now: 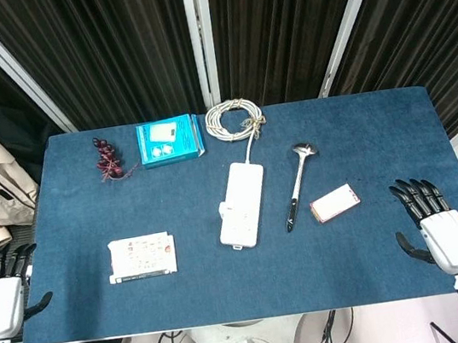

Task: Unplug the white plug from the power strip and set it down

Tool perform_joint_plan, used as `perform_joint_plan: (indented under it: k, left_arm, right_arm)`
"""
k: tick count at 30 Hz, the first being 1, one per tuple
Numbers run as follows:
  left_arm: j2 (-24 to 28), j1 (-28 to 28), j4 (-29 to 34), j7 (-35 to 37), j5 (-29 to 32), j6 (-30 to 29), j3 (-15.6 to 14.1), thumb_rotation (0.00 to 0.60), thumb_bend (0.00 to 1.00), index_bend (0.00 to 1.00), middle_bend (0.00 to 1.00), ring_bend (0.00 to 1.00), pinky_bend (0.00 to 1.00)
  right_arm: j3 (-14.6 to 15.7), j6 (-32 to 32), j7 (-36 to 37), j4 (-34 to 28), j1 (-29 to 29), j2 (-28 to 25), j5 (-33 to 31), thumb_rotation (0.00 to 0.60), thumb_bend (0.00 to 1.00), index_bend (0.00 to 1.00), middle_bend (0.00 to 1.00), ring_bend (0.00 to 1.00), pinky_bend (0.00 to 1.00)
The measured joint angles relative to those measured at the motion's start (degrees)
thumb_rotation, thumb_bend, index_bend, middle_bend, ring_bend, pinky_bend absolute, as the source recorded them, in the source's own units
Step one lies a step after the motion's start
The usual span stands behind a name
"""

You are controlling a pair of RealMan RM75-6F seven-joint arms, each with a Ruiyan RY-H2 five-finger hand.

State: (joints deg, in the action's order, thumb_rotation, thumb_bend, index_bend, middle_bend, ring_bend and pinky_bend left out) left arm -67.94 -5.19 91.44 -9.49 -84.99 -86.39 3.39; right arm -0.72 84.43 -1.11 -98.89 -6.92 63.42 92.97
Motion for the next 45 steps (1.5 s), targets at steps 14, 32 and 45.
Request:
perform_joint_plan:
  k: [14, 32, 45]
  left_arm:
    - [0.6, -0.8, 1.2, 0.2, -0.6, 0.6, 0.1, 0.6, 0.13, 0.14, 0.13, 0.03, 0.03]
    - [-1.8, -22.9, 1.6, 7.1, -8.4, 21.6, 5.0, 0.6, 0.13, 0.17, 0.15, 0.04, 0.13]
    - [-16.7, -44.7, -13.9, 16.6, -6.1, 41.7, 9.1, 0.6, 0.13, 0.2, 0.15, 0.06, 0.19]
  right_arm:
    - [0.0, -1.0, -0.5, 0.4, -0.4, 0.3, 0.1, 0.6, 0.33, 0.0, 0.05, 0.0, 0.0]
    - [-7.0, -37.7, -2.2, 4.7, -26.6, 4.8, -7.0, 0.6, 0.33, 0.0, 0.05, 0.0, 0.0]
    - [-10.0, -51.9, -13.7, 15.7, -41.9, 13.7, -18.5, 0.6, 0.33, 0.01, 0.07, 0.0, 0.0]
